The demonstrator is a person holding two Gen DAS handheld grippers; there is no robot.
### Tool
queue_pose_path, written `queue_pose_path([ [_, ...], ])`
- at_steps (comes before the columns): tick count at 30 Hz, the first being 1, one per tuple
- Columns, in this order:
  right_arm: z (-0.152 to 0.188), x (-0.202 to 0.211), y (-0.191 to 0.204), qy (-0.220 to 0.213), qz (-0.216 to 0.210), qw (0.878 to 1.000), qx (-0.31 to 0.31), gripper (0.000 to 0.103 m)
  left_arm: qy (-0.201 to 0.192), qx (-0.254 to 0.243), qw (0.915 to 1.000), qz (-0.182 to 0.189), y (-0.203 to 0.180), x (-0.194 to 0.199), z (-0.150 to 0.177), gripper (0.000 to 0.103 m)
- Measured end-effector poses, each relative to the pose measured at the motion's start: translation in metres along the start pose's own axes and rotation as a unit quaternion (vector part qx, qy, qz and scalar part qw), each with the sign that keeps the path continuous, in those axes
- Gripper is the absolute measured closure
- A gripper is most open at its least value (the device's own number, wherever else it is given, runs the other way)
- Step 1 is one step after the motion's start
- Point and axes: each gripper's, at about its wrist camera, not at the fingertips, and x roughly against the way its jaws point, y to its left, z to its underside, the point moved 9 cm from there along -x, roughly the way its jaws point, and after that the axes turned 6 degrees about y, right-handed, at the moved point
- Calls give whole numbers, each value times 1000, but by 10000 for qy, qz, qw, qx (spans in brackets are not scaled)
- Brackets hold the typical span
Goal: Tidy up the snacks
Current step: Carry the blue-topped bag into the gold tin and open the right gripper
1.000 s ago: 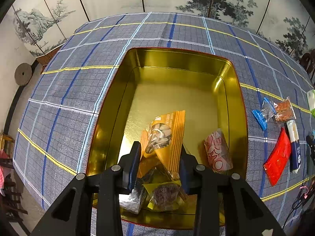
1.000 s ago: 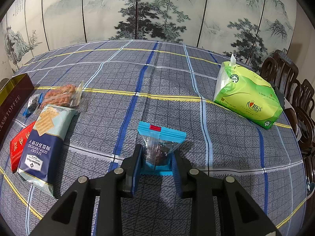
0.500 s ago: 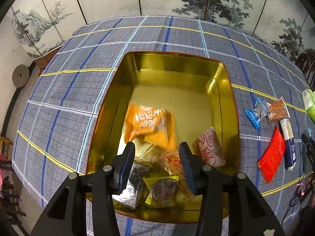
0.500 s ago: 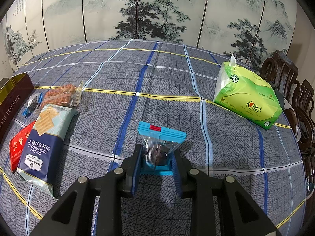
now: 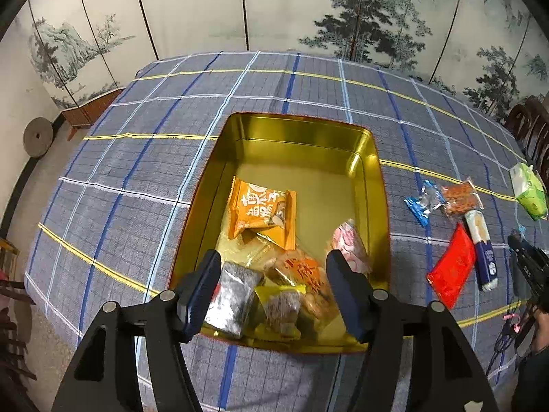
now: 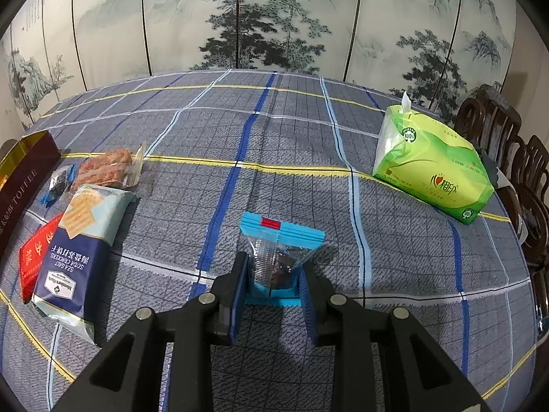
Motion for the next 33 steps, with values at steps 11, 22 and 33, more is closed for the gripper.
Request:
queue_pose_path([
  [11, -2, -2, -3, 84, 22, 9999, -93, 76, -28, 56, 9999, 149, -9, 9, 16, 41],
  [22, -8, 11, -6, 70, 275, 9991, -307, 76, -50, 168, 9998, 111, -5, 12, 22, 34],
  [33, -43, 65, 73, -389, -483, 9981, 57, 76, -266, 526, 9983, -15, 31, 27, 25, 28],
])
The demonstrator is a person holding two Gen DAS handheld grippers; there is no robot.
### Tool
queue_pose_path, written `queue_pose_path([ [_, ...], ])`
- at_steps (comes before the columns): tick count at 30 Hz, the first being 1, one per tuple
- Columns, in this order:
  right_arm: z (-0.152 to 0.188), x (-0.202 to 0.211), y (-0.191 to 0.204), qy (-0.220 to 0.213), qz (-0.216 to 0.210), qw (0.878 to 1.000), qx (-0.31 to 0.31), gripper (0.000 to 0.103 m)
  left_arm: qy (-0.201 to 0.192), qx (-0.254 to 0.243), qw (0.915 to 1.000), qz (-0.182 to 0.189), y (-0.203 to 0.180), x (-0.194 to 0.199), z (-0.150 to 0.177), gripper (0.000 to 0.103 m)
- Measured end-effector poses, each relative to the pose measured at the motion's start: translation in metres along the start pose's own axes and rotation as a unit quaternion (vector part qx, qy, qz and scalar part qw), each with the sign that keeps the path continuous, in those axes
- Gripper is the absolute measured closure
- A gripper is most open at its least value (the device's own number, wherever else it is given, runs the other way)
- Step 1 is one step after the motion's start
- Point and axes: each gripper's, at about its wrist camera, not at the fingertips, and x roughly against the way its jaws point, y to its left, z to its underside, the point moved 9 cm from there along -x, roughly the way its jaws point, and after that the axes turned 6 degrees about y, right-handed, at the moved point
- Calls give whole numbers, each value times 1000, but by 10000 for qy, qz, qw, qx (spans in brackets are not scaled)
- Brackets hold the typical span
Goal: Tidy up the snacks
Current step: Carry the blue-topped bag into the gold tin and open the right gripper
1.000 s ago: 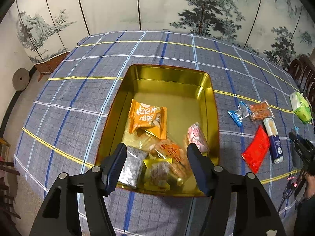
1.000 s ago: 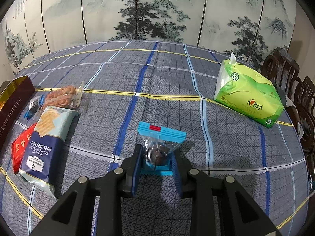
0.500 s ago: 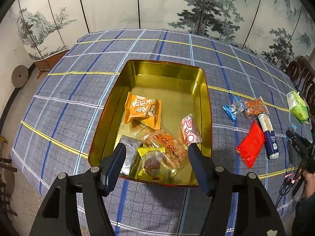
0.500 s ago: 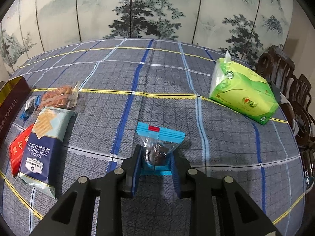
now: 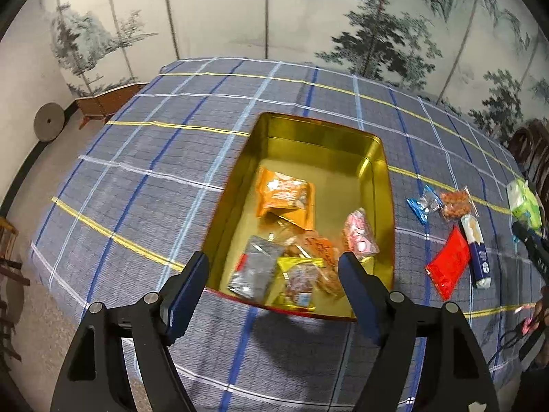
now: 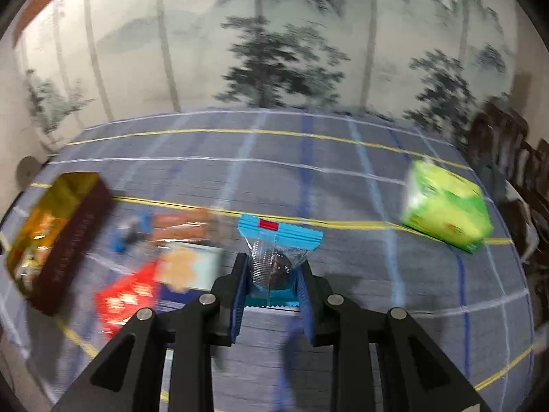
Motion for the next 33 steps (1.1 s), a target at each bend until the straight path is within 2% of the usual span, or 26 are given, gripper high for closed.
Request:
queue_pose_path([
  [6, -4, 11, 100, -38, -728, 9953, 634, 76, -79, 343, 9993, -148, 32, 8, 2, 27],
  [11, -2, 15, 178, 37, -1384, 9852, 1008, 76, -54, 525, 9983, -248, 55, 10, 8, 27],
  [16, 2, 15, 238, 79, -1782, 9743, 1373, 76, -20, 677, 9970, -363, 76, 11, 18, 27],
  [21, 12, 13, 276, 186, -1934, 9669, 1655, 76, 65, 883, 9952, -419, 96, 9, 30, 27],
  [33, 25, -6, 310, 556, -2052, 9580, 1927, 76, 174, 1196, 9916, -458, 123, 10, 49, 27],
])
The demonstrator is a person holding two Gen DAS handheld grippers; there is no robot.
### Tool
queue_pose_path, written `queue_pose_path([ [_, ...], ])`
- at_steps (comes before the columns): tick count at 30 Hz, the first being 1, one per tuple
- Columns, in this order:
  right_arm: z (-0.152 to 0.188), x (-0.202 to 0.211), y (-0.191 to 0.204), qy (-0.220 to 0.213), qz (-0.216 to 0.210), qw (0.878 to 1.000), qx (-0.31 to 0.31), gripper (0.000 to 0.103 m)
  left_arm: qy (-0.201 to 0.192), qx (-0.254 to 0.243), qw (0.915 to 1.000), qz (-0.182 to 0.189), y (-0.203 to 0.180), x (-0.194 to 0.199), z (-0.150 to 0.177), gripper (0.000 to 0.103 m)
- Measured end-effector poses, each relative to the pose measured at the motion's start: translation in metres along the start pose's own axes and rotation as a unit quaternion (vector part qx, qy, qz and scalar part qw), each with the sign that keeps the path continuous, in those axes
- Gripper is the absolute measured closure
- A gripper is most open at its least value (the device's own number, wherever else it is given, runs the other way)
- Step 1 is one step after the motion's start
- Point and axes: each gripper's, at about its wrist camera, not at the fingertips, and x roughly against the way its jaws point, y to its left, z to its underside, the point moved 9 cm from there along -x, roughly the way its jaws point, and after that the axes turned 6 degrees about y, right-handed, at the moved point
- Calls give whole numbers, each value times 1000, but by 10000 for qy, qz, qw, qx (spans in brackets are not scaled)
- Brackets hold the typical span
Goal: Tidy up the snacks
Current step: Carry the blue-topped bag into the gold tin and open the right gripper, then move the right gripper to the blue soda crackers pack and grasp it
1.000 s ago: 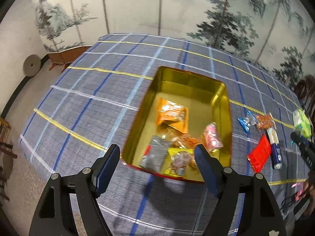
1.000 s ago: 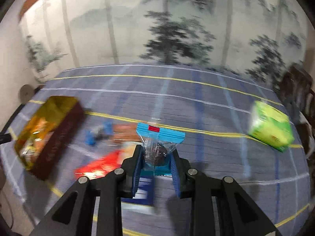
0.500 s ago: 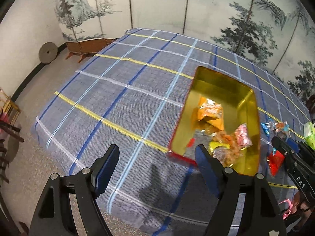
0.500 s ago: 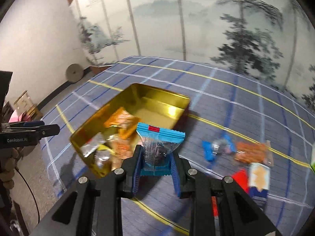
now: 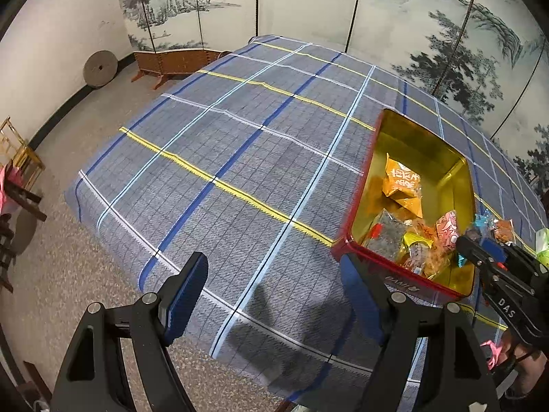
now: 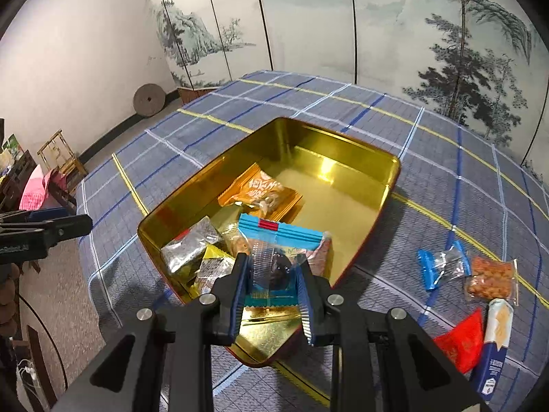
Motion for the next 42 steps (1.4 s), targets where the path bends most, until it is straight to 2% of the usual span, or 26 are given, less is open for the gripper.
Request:
queue_pose_path([
  [9, 3, -12, 7, 162, 30, 9998, 105, 75, 149, 80, 9999, 12, 4, -4, 8, 27],
  [12, 4, -12, 9, 213, -88, 9997, 74, 75, 160, 61, 9999, 20, 2, -5, 9, 27],
  [16, 3, -9, 11, 152, -71, 9998, 139, 75, 186, 9, 9998, 43, -4, -5, 11, 27],
  [22, 2, -2, 11, 106, -100, 9998, 162, 64, 129, -164, 9998, 2, -14, -2, 9, 26],
  [26, 3, 13, 1, -38, -70, 10000, 12, 63, 129, -301, 9994, 57, -27, -3, 9, 26],
  [33, 17, 41, -64, -189, 502, 9973, -500, 61, 84, -659, 9976, 199, -58, 0, 9, 25],
  [37, 35, 55, -122, -160, 927, 9900, -1053, 59, 65, -855, 9960, 262, -74, 1, 10, 25],
  [42, 62, 61, -172, -3, 1391, 9798, -1438, 53, 28, -1055, 9940, 288, -93, 4, 10, 25],
])
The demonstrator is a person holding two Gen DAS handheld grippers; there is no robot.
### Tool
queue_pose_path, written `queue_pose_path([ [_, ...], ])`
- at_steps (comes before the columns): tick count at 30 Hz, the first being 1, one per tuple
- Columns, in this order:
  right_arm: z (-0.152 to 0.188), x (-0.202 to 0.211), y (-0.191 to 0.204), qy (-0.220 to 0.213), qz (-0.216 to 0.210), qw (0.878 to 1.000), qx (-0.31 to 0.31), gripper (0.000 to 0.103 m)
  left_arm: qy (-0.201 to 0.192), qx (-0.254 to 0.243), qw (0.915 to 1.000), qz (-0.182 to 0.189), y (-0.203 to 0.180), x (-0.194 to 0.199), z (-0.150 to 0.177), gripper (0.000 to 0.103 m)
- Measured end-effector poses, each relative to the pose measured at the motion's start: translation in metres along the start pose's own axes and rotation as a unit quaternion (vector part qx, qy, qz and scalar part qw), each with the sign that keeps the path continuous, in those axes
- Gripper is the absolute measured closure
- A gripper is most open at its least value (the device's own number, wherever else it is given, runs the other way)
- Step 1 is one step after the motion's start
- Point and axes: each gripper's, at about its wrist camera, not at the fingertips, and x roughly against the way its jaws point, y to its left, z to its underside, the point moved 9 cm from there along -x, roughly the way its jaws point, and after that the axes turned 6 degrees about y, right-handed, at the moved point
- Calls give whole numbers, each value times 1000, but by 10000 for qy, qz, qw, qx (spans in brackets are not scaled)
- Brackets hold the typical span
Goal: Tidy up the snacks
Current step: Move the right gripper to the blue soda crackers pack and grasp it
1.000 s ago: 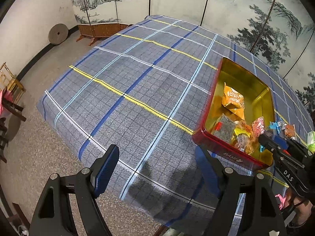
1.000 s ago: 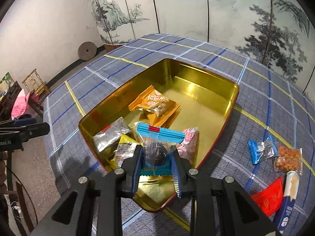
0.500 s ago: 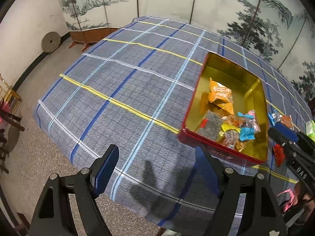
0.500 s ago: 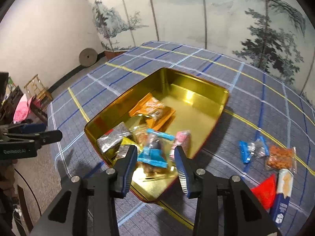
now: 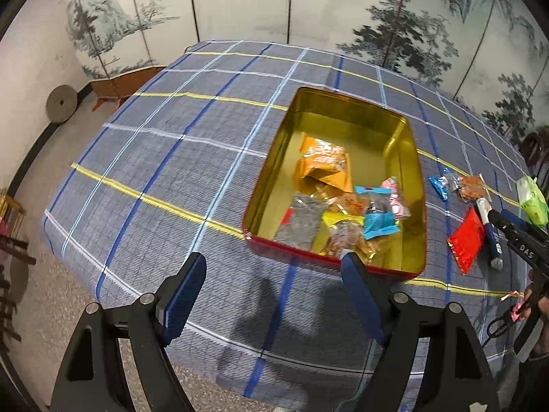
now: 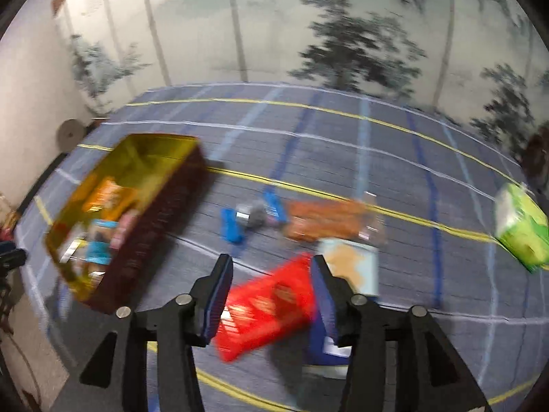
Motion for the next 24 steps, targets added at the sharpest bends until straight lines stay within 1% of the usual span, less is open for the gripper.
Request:
queue_pose_path([
  [3, 8, -10, -18, 155, 165, 9997, -121, 52, -8, -95, 10000, -4, -9, 1, -2, 25],
  [7, 15, -23, -29, 326, 276, 9988, -238, 52, 21, -186, 9998, 18, -19, 0, -3, 25],
  [11, 17, -33, -37, 361, 345, 9979, -424, 51, 30, -284, 9996, -1, -27, 0, -4, 25],
  [13, 16, -35, -41, 307, 379, 9974, -525, 50, 34, -330, 9995, 1, -31, 0, -4, 25],
  [19, 20, -38, -51, 329, 498, 9967, -554, 50, 30, -488, 9988, 43, -44, 0, -6, 25],
  [24, 29, -36, -58, 335, 388, 9965, -666, 49, 13, -674, 9977, 101, -61, 0, -8, 25],
])
